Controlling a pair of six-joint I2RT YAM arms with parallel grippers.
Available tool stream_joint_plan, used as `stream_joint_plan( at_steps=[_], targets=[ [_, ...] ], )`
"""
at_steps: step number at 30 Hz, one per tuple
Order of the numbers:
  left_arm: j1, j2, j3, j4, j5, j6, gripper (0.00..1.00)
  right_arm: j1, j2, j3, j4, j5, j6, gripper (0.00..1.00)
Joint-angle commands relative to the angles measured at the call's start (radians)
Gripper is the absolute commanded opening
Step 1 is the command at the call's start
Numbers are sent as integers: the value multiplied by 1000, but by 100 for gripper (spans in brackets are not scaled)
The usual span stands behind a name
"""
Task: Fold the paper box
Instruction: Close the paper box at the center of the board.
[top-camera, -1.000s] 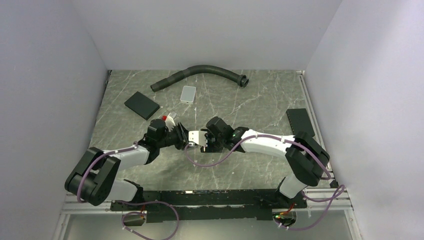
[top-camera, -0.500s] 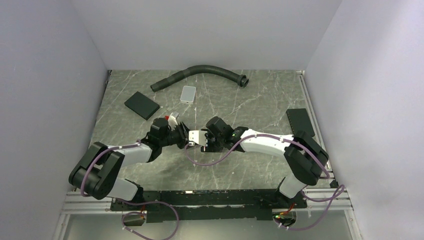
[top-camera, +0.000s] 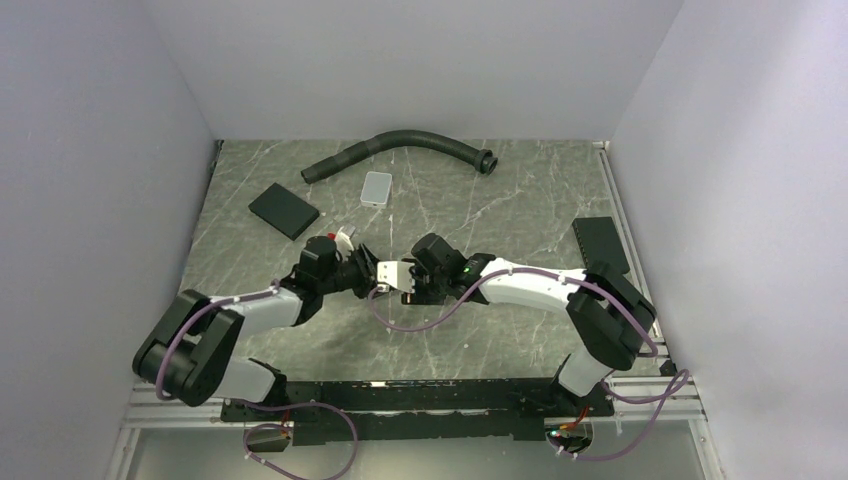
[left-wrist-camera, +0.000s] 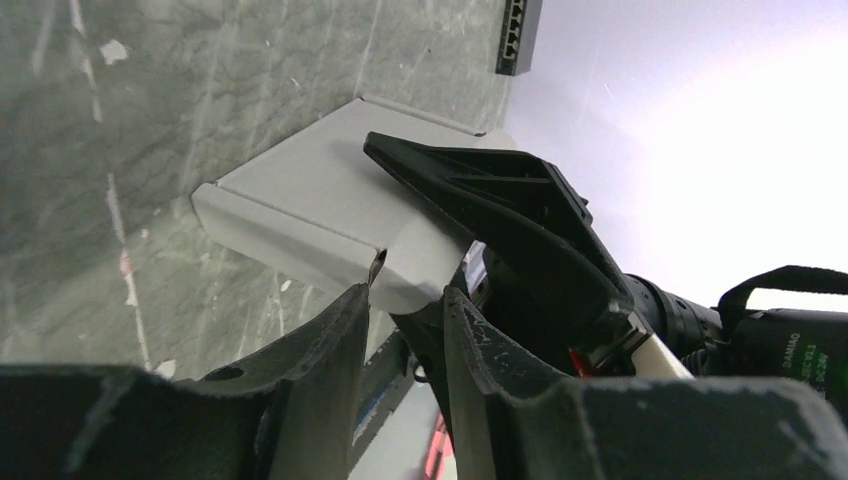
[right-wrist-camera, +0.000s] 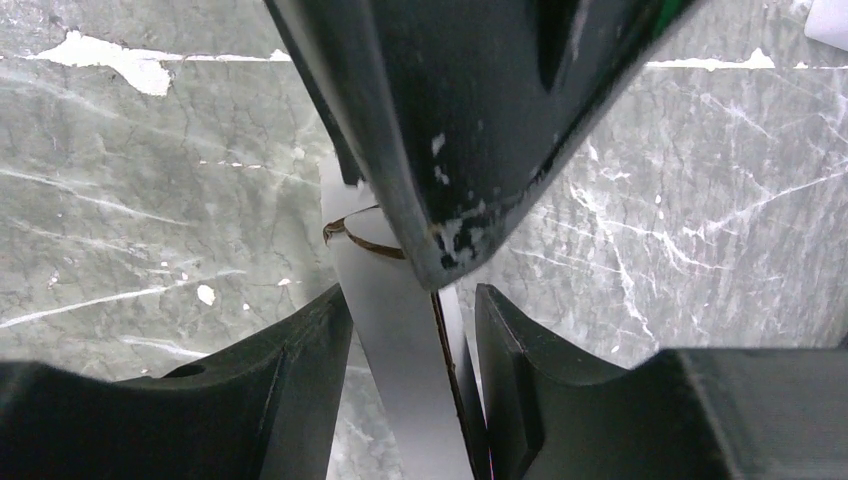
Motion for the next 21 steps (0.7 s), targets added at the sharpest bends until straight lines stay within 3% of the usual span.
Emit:
stream_joint_plan(
  at_steps=[1, 7, 21],
  targets=[
    [-3, -123, 2, -106, -86, 99, 40, -13, -9, 45, 11, -17, 21, 51],
    [0, -175, -5, -119, -91, 194, 49, -28, -16, 63, -23, -76, 31, 56],
    [2, -140, -6, -31, -67, 302, 43, -43, -24, 68, -44, -97, 21, 56]
  ],
)
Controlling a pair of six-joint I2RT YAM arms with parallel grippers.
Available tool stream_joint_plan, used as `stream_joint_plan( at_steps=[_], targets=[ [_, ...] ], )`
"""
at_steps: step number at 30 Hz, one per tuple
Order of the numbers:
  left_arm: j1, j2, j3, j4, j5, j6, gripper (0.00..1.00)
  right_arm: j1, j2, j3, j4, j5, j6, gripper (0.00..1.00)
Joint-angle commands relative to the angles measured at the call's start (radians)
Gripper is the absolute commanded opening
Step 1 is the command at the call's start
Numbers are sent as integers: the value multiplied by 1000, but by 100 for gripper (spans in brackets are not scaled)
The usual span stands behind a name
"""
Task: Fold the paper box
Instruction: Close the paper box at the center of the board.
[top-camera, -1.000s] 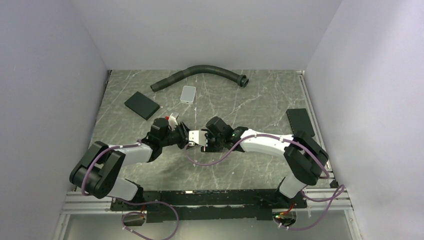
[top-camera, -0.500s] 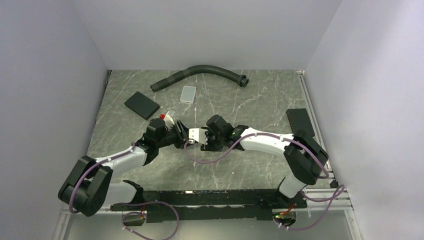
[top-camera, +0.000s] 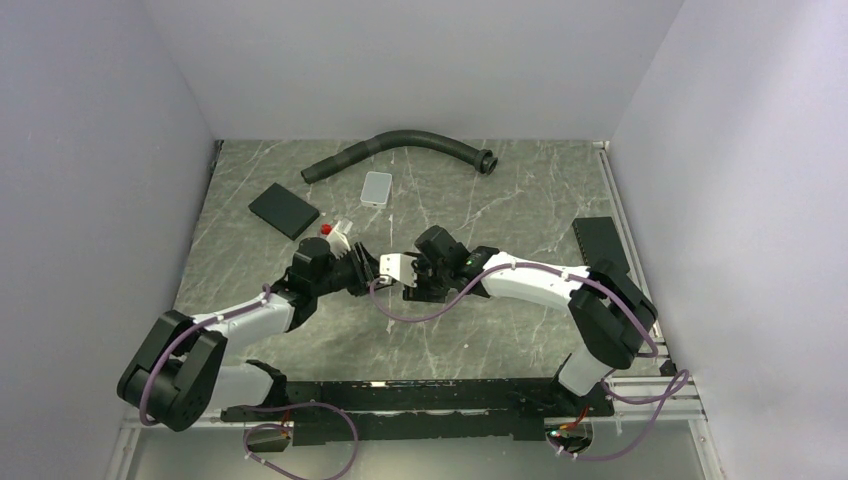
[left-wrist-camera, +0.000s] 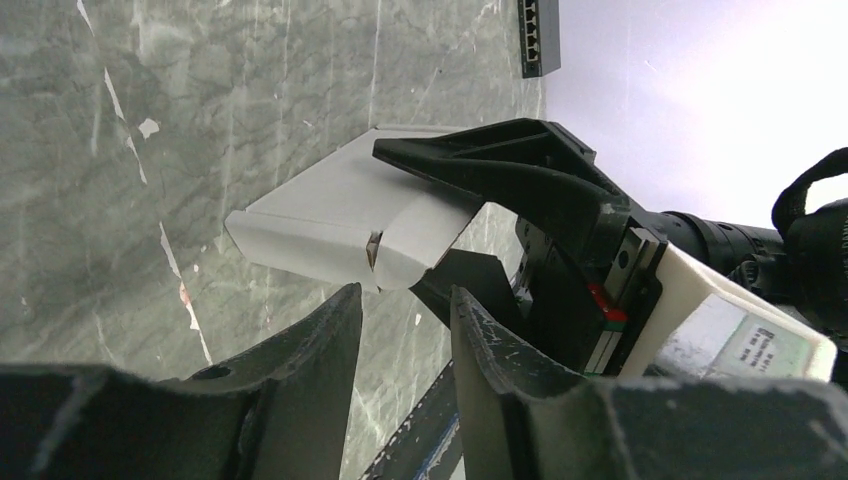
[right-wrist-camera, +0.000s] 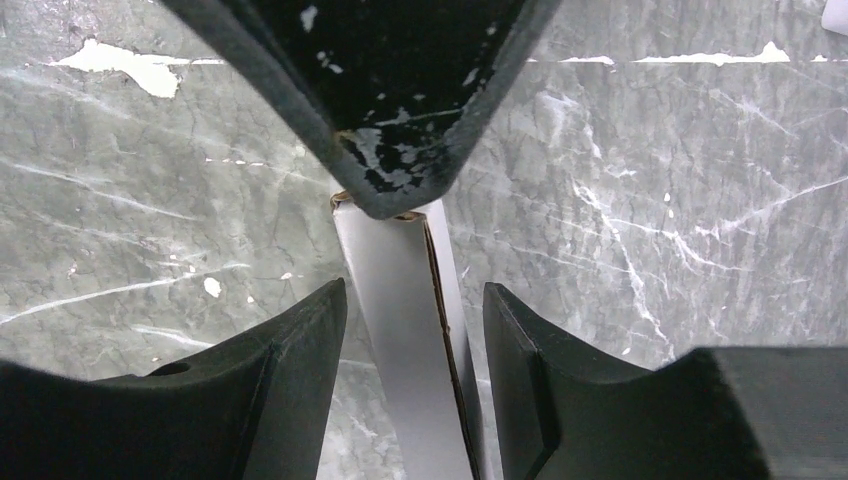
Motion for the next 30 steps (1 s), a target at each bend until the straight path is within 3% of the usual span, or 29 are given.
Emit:
stream_joint_plan(
  at_steps=[1, 18, 25, 30],
  targets=[
    [0, 7, 15, 63, 9, 45, 42, -4, -24, 37, -5, -19, 3, 56],
    [-5, 123, 53, 192, 97, -5, 17, -4, -32, 35, -4, -30, 8, 55],
    [-7, 125, 52, 194, 113, -9, 16, -4, -29, 37, -5, -31, 10, 54],
    [-6, 103, 47, 185, 120, -9, 22, -4, -29, 36, -5, -31, 9, 54]
  ],
)
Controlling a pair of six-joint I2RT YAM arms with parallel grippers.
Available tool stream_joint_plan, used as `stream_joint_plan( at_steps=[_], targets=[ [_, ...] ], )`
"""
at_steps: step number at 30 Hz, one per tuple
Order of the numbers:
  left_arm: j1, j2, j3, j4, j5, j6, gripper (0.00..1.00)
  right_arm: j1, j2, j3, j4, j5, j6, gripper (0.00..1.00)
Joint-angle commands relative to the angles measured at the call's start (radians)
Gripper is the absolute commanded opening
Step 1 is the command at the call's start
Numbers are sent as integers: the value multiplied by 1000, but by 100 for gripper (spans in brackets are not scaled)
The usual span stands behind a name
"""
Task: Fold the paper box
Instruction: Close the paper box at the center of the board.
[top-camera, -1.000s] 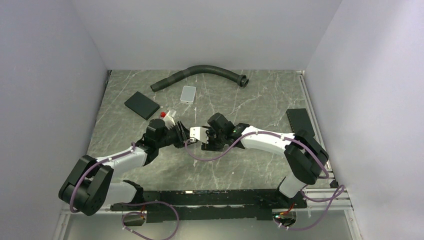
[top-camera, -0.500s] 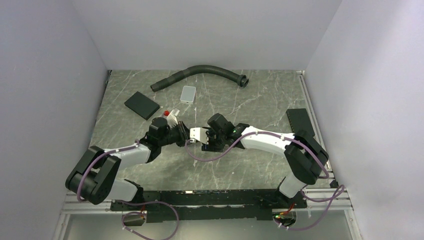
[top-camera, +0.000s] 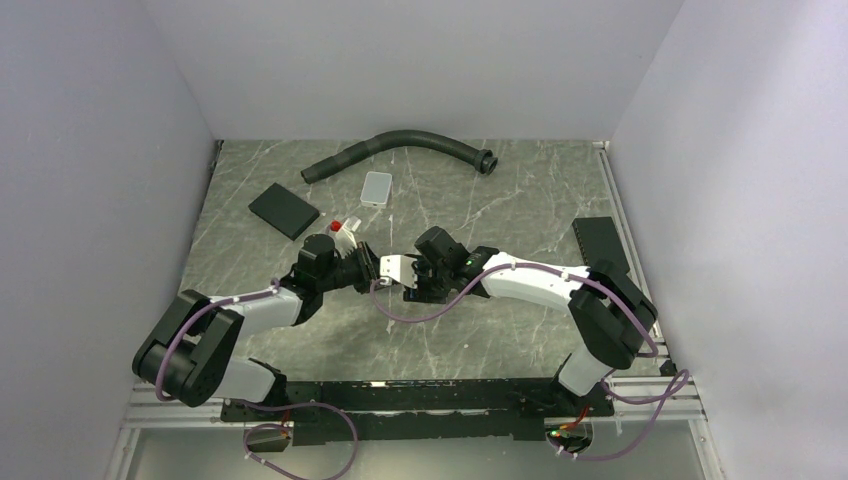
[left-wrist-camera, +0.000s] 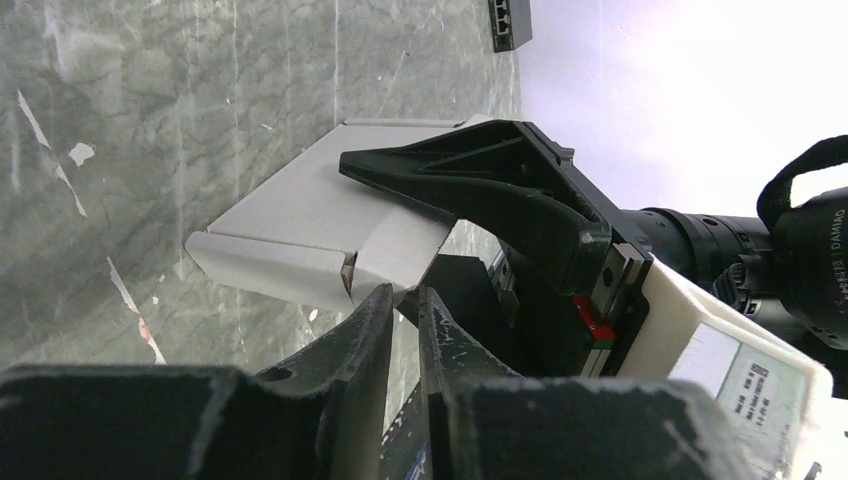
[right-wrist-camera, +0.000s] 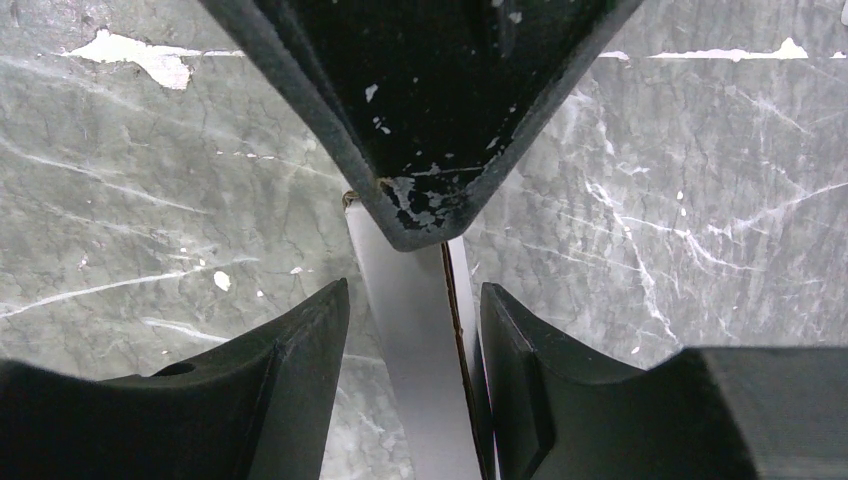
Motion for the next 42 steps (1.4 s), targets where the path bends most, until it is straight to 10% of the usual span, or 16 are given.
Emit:
stream_joint_plan(
  at_steps=[1, 42],
  targets=[
    [-6, -24, 24, 34, 28, -1, 22, -4, -28, 36, 13, -26, 9, 54],
    [-36, 45, 99, -156, 6, 52, 8, -1, -15, 39, 8, -31, 10, 46]
  ],
)
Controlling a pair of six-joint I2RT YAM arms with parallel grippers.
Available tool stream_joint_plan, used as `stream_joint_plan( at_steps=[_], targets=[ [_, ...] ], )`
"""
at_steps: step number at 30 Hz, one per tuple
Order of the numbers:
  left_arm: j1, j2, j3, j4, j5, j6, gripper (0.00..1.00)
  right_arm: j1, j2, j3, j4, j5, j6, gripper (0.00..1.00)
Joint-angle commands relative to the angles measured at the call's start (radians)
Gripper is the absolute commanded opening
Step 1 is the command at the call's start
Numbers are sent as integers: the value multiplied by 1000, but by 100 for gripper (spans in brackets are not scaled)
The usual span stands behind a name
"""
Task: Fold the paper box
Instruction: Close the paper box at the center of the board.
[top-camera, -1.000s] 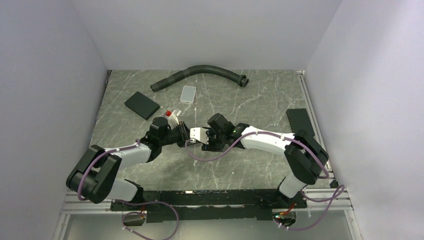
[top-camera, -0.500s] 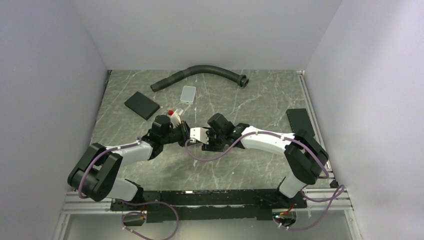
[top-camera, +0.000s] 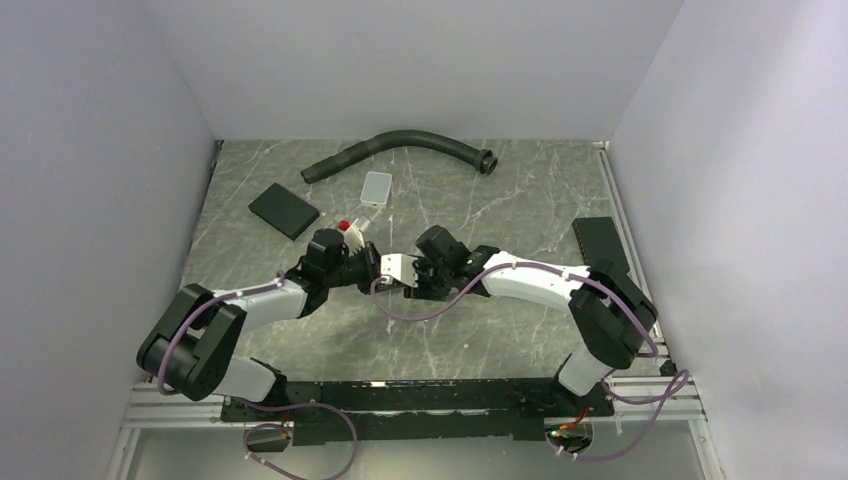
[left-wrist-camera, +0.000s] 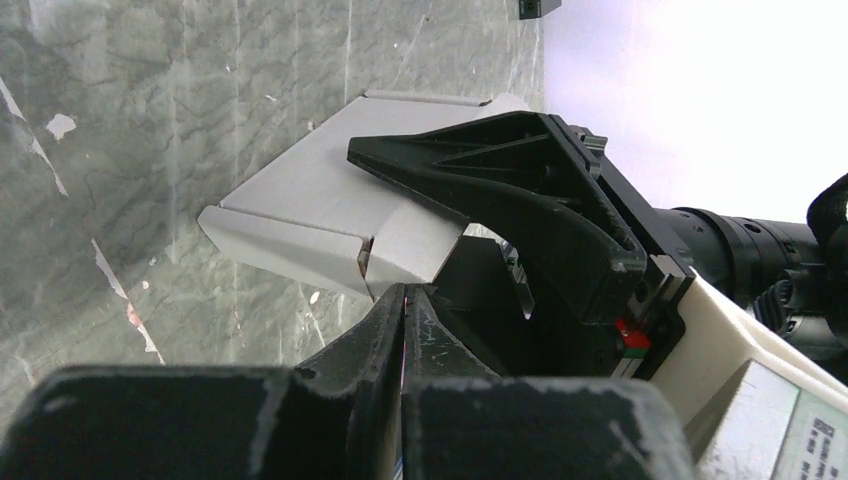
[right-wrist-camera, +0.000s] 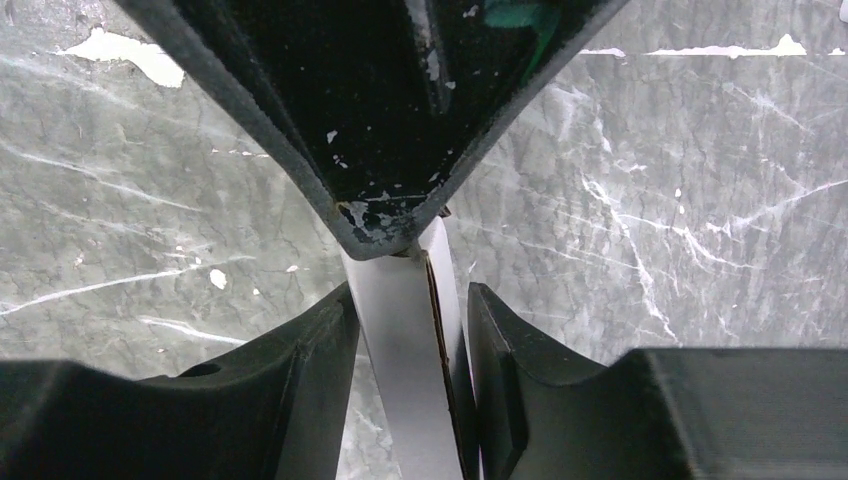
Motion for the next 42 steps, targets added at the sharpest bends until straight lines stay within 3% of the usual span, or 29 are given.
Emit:
stream_joint_plan(
  at_steps=[1, 22, 33, 42],
  targets=[
    [-12, 16, 25, -9, -7, 25, 7, 1, -13, 39, 6, -23, 11, 45],
    [-17, 29, 30, 18, -1, -2, 5, 8, -6, 38, 7, -13, 5, 41],
    [4, -159, 14, -125, -61, 51, 15, 5, -8, 35, 4, -17, 1, 41],
    [6, -72, 19, 19, 25, 56, 31, 4, -12, 35, -1, -40, -6, 40]
  ],
)
